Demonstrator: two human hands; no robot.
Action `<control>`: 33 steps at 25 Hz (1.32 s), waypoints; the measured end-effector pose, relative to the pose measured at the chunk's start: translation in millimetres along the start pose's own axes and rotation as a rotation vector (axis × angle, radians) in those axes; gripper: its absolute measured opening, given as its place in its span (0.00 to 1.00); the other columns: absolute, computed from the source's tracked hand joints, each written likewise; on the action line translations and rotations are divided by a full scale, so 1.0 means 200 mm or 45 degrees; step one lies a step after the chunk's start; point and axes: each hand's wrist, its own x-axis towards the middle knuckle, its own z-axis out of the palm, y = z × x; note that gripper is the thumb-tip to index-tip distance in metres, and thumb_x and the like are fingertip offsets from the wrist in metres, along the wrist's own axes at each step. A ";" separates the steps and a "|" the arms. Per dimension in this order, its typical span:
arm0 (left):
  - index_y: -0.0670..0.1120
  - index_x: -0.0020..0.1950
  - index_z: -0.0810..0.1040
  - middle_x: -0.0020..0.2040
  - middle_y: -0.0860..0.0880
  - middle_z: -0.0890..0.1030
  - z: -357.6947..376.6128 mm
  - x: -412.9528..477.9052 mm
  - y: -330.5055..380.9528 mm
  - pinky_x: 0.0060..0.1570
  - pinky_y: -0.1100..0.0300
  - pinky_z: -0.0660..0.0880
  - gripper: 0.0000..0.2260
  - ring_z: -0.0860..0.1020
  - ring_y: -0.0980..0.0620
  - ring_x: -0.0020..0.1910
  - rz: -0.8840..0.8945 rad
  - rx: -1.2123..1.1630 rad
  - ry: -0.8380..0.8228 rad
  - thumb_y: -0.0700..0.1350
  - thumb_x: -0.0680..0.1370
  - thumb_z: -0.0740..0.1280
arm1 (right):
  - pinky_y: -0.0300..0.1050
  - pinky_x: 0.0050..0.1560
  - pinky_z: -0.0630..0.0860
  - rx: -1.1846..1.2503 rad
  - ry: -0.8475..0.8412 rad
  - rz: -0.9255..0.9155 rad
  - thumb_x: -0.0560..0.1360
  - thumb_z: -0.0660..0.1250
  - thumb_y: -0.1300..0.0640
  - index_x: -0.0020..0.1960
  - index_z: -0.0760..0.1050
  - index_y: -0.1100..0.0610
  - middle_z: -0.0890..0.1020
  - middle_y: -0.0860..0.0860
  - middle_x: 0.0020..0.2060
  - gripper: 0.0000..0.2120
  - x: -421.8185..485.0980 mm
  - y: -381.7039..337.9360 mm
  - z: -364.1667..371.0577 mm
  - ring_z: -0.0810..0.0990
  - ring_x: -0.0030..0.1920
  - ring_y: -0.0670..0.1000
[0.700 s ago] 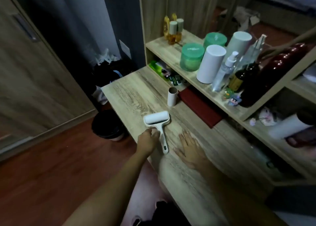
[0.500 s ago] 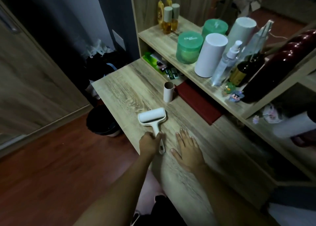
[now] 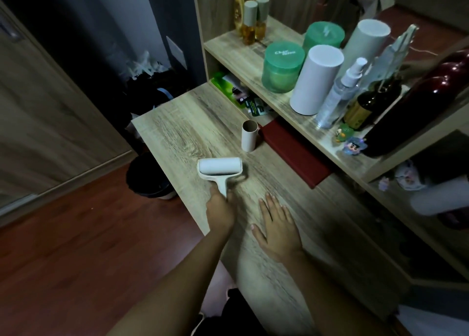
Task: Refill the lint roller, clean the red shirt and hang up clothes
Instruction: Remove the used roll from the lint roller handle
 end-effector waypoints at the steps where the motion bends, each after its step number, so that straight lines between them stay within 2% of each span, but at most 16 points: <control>1: 0.38 0.55 0.70 0.44 0.38 0.79 -0.04 -0.03 0.01 0.39 0.54 0.68 0.16 0.78 0.37 0.45 0.062 -0.025 0.017 0.52 0.80 0.59 | 0.53 0.69 0.61 0.021 -0.018 0.002 0.74 0.50 0.38 0.72 0.61 0.57 0.66 0.55 0.72 0.33 0.00 0.00 0.00 0.64 0.72 0.54; 4: 0.43 0.44 0.68 0.30 0.49 0.74 -0.21 -0.13 0.06 0.31 0.58 0.62 0.12 0.75 0.44 0.33 0.253 -0.053 0.053 0.51 0.79 0.62 | 0.53 0.68 0.62 0.036 -0.098 -0.007 0.75 0.49 0.37 0.72 0.62 0.56 0.67 0.55 0.71 0.33 0.00 0.00 -0.01 0.66 0.71 0.54; 6: 0.45 0.42 0.67 0.27 0.54 0.70 -0.30 -0.20 0.07 0.27 0.63 0.63 0.10 0.71 0.54 0.27 0.361 -0.046 0.065 0.47 0.78 0.65 | 0.52 0.69 0.61 0.133 -0.110 -0.025 0.74 0.49 0.37 0.71 0.63 0.56 0.67 0.55 0.71 0.33 0.01 -0.01 -0.03 0.65 0.72 0.54; 8: 0.47 0.43 0.67 0.26 0.55 0.69 -0.36 -0.26 0.06 0.26 0.70 0.65 0.07 0.69 0.59 0.26 0.435 -0.029 0.063 0.44 0.76 0.66 | 0.50 0.70 0.60 0.567 -0.088 0.145 0.76 0.50 0.41 0.71 0.63 0.54 0.66 0.55 0.72 0.29 0.05 -0.04 -0.12 0.63 0.72 0.54; 11: 0.50 0.45 0.67 0.25 0.57 0.68 -0.38 -0.33 0.03 0.26 0.65 0.62 0.08 0.69 0.59 0.25 0.488 -0.013 0.021 0.42 0.75 0.67 | 0.46 0.62 0.68 1.500 0.125 0.604 0.81 0.51 0.48 0.68 0.68 0.54 0.74 0.53 0.64 0.20 0.12 -0.16 -0.43 0.72 0.64 0.51; 12: 0.50 0.45 0.67 0.25 0.57 0.67 -0.38 -0.35 0.02 0.27 0.63 0.59 0.09 0.69 0.58 0.24 0.502 -0.019 0.009 0.41 0.75 0.67 | 0.46 0.57 0.73 1.725 0.207 0.636 0.81 0.49 0.47 0.65 0.70 0.53 0.77 0.54 0.60 0.20 0.12 -0.21 -0.54 0.76 0.59 0.52; 14: 0.50 0.45 0.67 0.24 0.57 0.67 -0.38 -0.37 0.02 0.28 0.63 0.58 0.09 0.70 0.57 0.24 0.535 -0.022 -0.008 0.41 0.75 0.67 | 0.45 0.45 0.78 1.931 0.209 0.584 0.79 0.47 0.42 0.61 0.71 0.52 0.80 0.54 0.54 0.22 0.09 -0.30 -0.72 0.81 0.51 0.52; 16: 0.48 0.47 0.69 0.24 0.58 0.67 -0.38 -0.39 0.02 0.27 0.65 0.59 0.08 0.69 0.59 0.23 0.568 -0.037 -0.015 0.40 0.75 0.67 | 0.46 0.43 0.80 1.920 0.211 0.531 0.76 0.48 0.39 0.60 0.70 0.54 0.79 0.52 0.50 0.25 0.05 -0.36 -0.83 0.82 0.48 0.50; 18: 0.46 0.50 0.72 0.25 0.58 0.69 -0.37 -0.40 0.02 0.28 0.65 0.61 0.06 0.70 0.60 0.24 0.594 -0.038 -0.038 0.41 0.76 0.66 | 0.47 0.44 0.79 1.828 0.271 0.529 0.77 0.52 0.42 0.57 0.70 0.51 0.79 0.47 0.46 0.18 0.03 -0.38 -0.87 0.81 0.42 0.47; 21: 0.46 0.55 0.72 0.28 0.58 0.72 -0.37 -0.43 0.00 0.29 0.72 0.65 0.08 0.74 0.61 0.28 0.690 -0.026 -0.122 0.44 0.76 0.65 | 0.41 0.37 0.78 1.781 0.311 0.559 0.79 0.55 0.47 0.54 0.70 0.51 0.78 0.46 0.42 0.10 0.02 -0.40 -0.88 0.81 0.32 0.45; 24: 0.50 0.60 0.69 0.40 0.59 0.79 -0.41 -0.48 0.00 0.37 0.74 0.69 0.17 0.78 0.63 0.39 0.680 -0.158 -0.215 0.55 0.74 0.61 | 0.36 0.33 0.76 1.762 0.348 0.580 0.80 0.55 0.50 0.54 0.70 0.55 0.77 0.47 0.40 0.10 0.01 -0.40 -0.88 0.79 0.33 0.47; 26: 0.53 0.62 0.66 0.44 0.58 0.79 -0.46 -0.46 0.00 0.44 0.70 0.72 0.23 0.79 0.60 0.44 0.553 -0.291 -0.122 0.61 0.71 0.55 | 0.32 0.31 0.75 1.788 0.353 0.582 0.80 0.55 0.52 0.54 0.69 0.56 0.76 0.47 0.41 0.09 -0.01 -0.38 -0.89 0.77 0.35 0.46; 29: 0.51 0.62 0.69 0.49 0.52 0.80 -0.52 -0.36 0.06 0.52 0.52 0.76 0.23 0.80 0.54 0.45 0.465 -0.379 0.002 0.61 0.73 0.54 | 0.31 0.31 0.75 1.777 0.306 0.581 0.80 0.54 0.52 0.54 0.69 0.54 0.75 0.45 0.41 0.08 -0.05 -0.36 -0.88 0.77 0.37 0.45; 31: 0.48 0.63 0.72 0.53 0.49 0.80 -0.57 -0.32 0.13 0.53 0.50 0.76 0.21 0.80 0.53 0.48 0.509 -0.381 0.007 0.57 0.76 0.54 | 0.31 0.31 0.75 1.776 0.270 0.587 0.80 0.54 0.51 0.54 0.69 0.53 0.75 0.47 0.43 0.08 -0.08 -0.37 -0.86 0.77 0.38 0.46; 33: 0.47 0.62 0.74 0.56 0.49 0.80 -0.59 -0.31 0.18 0.54 0.52 0.75 0.19 0.79 0.52 0.52 0.559 -0.363 0.023 0.55 0.78 0.56 | 0.34 0.33 0.75 1.770 0.233 0.581 0.80 0.54 0.50 0.55 0.69 0.54 0.76 0.51 0.46 0.10 -0.10 -0.38 -0.84 0.77 0.40 0.48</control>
